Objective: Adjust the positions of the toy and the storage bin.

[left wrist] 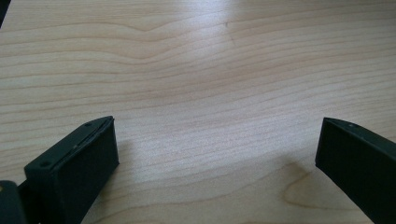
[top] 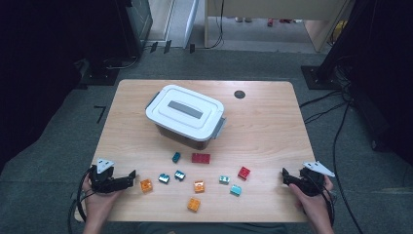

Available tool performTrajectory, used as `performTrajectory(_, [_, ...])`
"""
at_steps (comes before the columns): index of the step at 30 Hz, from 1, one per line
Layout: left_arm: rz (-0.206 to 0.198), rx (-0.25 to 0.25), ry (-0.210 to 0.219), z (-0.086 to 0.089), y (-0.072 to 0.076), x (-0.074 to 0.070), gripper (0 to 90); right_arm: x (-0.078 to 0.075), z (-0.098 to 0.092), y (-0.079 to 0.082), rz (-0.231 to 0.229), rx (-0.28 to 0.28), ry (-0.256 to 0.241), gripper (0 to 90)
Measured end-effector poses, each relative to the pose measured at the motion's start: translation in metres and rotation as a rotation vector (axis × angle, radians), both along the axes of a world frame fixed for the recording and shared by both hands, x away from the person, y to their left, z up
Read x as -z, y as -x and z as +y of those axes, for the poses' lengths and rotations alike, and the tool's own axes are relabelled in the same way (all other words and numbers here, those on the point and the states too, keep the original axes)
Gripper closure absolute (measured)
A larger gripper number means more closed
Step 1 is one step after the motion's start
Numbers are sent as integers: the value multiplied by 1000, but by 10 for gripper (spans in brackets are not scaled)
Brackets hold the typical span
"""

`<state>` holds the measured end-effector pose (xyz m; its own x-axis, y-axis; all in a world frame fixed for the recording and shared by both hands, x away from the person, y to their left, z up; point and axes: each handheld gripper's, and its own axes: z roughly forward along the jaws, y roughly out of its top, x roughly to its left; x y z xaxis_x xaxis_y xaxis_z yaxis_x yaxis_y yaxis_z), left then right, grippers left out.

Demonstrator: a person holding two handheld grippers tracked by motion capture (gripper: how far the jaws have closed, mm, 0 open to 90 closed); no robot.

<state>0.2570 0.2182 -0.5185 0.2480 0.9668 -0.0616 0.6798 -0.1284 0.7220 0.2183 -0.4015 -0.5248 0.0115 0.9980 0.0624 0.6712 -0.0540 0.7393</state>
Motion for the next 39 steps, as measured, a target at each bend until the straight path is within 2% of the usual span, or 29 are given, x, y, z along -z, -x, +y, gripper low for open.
performTrajectory(2, [3,15,10,0,-1,-1,0,0,0,0,1,0,-3,140])
performTrajectory(5, [-9,9,0,0,-4,-2,0,0,0,0,0,2,13,158])
performTrajectory(9, [-42,9,-25,-2,-2,-5,0,-3,0,1,10,3,12,182])
performTrajectory(12, [-63,0,-54,-3,-3,-12,0,-11,-3,2,-9,-9,-12,195])
performTrajectory(17, [-100,5,-19,-2,-9,-31,0,-33,-1,0,-61,18,-28,222])
performTrajectory(19, [-106,1,-15,-2,-11,-36,0,-36,0,0,-67,22,-28,224])
performTrajectory(20, [-119,-3,-7,-3,-17,-45,0,-44,7,-5,-79,16,-33,224])
performTrajectory(22, [-117,0,-1,-7,-25,-54,0,-49,14,-9,-81,3,-29,222])
performTrajectory(25, [-99,6,-17,-14,-36,-63,0,-57,28,-20,-90,-18,-25,224])
performTrajectory(26, [-97,6,-11,-16,-39,-66,0,-59,32,-23,-94,-22,-23,228])
performTrajectory(28, [-113,12,-12,-21,-43,-72,29,-63,40,-28,-100,-33,-30,242])
performTrajectory(30, [-131,27,-23,-26,-48,-75,41,-68,52,-34,-111,-51,-33,245])
performTrajectory(32, [-130,19,-19,-30,-55,-76,49,-72,62,-39,-118,-70,-31,247])
performTrajectory(35, [-145,9,9,-32,-65,-79,69,-78,77,-45,-132,-98,-32,258])
performTrajectory(39, [-165,28,39,-34,-75,-86,69,-87,94,-51,-145,-141,-58,280])
